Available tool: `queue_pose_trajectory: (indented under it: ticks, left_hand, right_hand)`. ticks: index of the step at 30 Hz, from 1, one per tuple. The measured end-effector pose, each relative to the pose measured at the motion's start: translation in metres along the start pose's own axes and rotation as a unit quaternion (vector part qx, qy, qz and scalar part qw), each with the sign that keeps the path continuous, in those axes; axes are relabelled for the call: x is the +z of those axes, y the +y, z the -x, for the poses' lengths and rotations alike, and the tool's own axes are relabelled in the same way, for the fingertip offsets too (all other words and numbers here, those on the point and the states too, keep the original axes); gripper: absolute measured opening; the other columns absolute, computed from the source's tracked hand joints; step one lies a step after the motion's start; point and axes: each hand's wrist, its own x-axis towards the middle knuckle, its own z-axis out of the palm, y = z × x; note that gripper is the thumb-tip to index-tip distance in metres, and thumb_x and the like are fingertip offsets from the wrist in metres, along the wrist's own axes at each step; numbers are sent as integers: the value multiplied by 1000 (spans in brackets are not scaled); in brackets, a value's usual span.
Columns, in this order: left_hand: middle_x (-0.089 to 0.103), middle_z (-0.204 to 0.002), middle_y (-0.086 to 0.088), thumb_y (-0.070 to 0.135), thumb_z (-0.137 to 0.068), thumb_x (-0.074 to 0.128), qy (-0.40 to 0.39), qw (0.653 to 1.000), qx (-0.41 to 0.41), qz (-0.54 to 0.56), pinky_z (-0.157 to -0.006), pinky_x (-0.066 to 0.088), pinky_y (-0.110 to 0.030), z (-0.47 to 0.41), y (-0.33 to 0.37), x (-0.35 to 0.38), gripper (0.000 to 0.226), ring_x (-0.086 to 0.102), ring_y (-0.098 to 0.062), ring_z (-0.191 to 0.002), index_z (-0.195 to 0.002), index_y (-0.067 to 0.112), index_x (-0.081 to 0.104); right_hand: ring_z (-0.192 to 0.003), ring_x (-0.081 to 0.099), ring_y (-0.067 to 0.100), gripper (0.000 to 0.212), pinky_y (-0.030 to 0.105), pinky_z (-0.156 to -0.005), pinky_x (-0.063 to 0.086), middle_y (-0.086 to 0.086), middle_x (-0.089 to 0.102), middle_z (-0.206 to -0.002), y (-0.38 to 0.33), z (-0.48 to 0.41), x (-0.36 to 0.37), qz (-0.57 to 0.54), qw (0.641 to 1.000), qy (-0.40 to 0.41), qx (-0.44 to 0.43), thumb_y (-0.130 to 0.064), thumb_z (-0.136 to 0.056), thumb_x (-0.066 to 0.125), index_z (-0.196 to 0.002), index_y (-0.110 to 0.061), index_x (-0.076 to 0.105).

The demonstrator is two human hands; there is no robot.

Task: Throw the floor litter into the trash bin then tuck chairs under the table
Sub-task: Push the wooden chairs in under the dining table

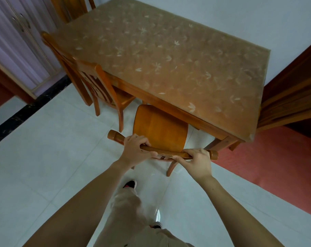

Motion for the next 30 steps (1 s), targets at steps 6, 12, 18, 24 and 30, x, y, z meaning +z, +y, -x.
queue_pose_trajectory:
  ticks: [6,12,18,24,30]
  left_hand:
    - [59,-73,16,67,-65,63,-43,999,32,8,-82,27,-30,-47,-22,-21,37,52,-9,-81,-72,32,56]
    - [59,-77,18,62,-64,68,-90,995,39,10,-79,25,-28,-99,-44,-44,33,50,-9,-86,-72,33,57]
    - [58,-80,18,65,-64,67,-128,991,43,-2,-79,30,-31,-150,-67,-59,33,48,-12,-90,-73,35,56]
    - [56,-77,22,64,-64,71,-133,989,62,-12,-76,23,-25,-198,-82,-62,32,44,-2,-87,-72,38,54]
    - [58,-80,19,66,-61,68,-148,986,74,-14,-77,21,-28,-241,-87,-60,35,44,-3,-90,-73,35,56]
  right_hand:
    - [-92,47,13,65,33,-84,37,-19,65,-82,-19,-32,18,-39,998,48,25,-88,-71,40,-89,-35,72]
    - [-94,47,13,56,34,-87,35,-19,66,-88,-43,-69,34,-48,994,74,60,-81,-72,48,-93,-35,73]
    - [-93,48,14,60,35,-86,37,-18,67,-88,-62,-107,46,-42,991,90,89,-82,-71,47,-93,-34,74]
    - [-95,47,13,68,32,-85,34,-18,67,-89,-69,-145,48,-53,987,90,124,-89,-67,45,-95,-34,74]
    - [-99,47,15,69,30,-83,28,-15,68,-92,-70,-179,47,-62,983,97,145,-89,-65,45,-95,-34,74]
